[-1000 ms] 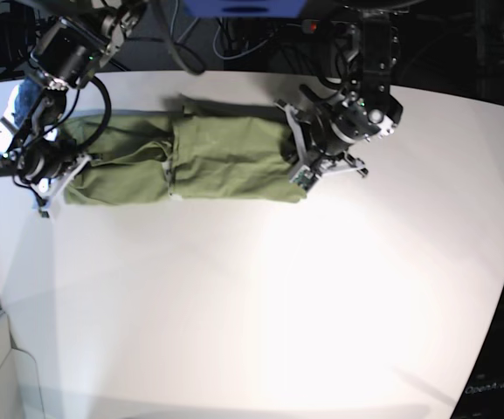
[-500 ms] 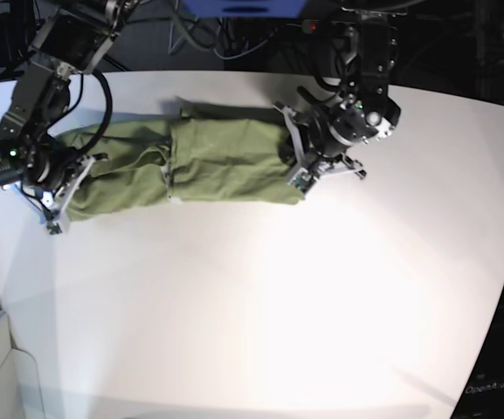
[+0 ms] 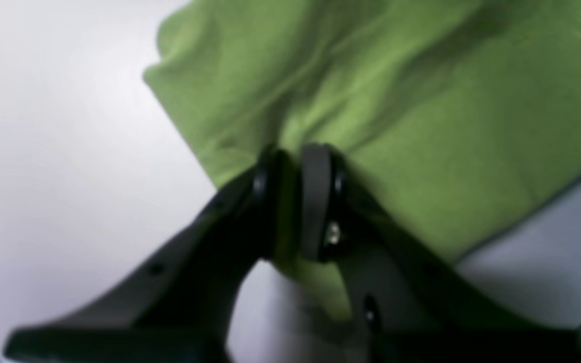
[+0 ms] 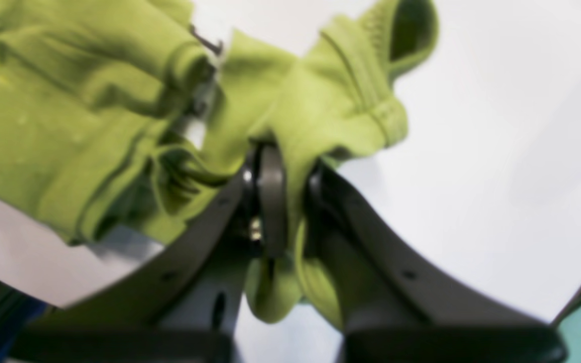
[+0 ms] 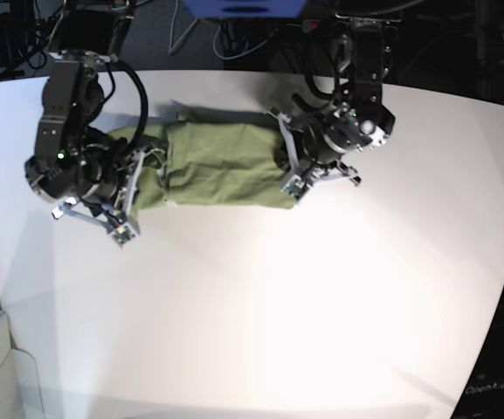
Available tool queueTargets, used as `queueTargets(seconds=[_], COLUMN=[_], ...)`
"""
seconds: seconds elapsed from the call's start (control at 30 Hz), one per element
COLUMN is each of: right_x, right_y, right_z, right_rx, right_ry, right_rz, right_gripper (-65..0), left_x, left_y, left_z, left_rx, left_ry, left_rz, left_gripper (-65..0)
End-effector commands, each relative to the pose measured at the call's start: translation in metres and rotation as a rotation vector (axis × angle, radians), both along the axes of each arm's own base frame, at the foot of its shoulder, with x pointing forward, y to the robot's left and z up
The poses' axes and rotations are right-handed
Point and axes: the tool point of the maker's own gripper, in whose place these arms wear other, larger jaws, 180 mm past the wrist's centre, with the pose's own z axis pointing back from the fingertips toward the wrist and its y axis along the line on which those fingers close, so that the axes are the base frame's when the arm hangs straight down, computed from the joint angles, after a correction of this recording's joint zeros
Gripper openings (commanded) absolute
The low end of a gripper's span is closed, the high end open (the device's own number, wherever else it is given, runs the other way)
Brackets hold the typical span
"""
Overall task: Fold the T-shirt properly
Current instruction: 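Fold the strip end with the right gripper over toward the left gripper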
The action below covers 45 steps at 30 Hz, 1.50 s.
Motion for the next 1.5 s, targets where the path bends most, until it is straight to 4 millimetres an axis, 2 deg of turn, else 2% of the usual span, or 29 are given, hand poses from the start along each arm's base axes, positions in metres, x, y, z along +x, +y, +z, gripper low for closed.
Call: queueTargets(seconds=[0.0, 0.17, 0.27, 0.4, 0.53, 0.67, 0.73, 1.03, 1.1, 1.23, 1.47], right_x=[0.010, 0.014, 0.008, 0.007, 0.007, 0.005, 0.006, -0.001, -0.002, -0.003, -0.003], right_y=[0.006, 0.031, 0.044, 0.070, 0.096, 0.103, 0.106, 0.159, 0.164, 0.162, 0.158], right_z=[0.011, 0.013, 0.009, 0.011, 0.015, 0.013, 0.015, 0.026, 0.027, 0.025, 0.023], right_rx=[0.012, 0.039, 0.042, 0.069, 0.088, 0.082, 0.089, 0.188, 0.189, 0.182, 0.172], right_ry=[-0.046, -0.077, -0.064, -0.087, -0.107, -0.103, -0.108, -0.123, -0.124, -0.121, -0.117], right_rz=[0.017, 0.093, 0.139, 0.220, 0.301, 0.337, 0.338, 0.401, 0.420, 0.420, 0.421], right_gripper=[-63.8, -63.8, -63.8, -64.0, -64.0, -63.8, -63.7, -63.5, -63.5, -63.5, -63.5], left_x=[-0.015, -0.009, -0.009, -0.007, 0.010, 0.014, 0.012, 0.012, 0.012, 0.019, 0.040], left_y=[0.014, 0.005, 0.004, 0.005, 0.008, 0.003, 0.001, -0.001, 0.002, 0.007, 0.017], left_z=[-0.018, -0.017, -0.016, -0.015, -0.008, -0.012, -0.018, -0.019, -0.017, 0.000, 0.043], left_rx=[0.107, 0.090, 0.082, 0.076, 0.053, 0.038, 0.032, 0.030, 0.033, 0.037, 0.052], left_ry=[0.092, 0.088, 0.086, 0.082, 0.067, 0.083, 0.099, 0.103, 0.099, 0.037, -0.099], left_rz=[-0.017, -0.013, -0.012, -0.002, 0.057, 0.059, 0.053, 0.049, 0.057, 0.072, 0.097], left_gripper=[-57.2, -57.2, -57.2, -57.2, -57.2, -57.2, -57.2, -57.2, -57.2, -57.2, -57.2])
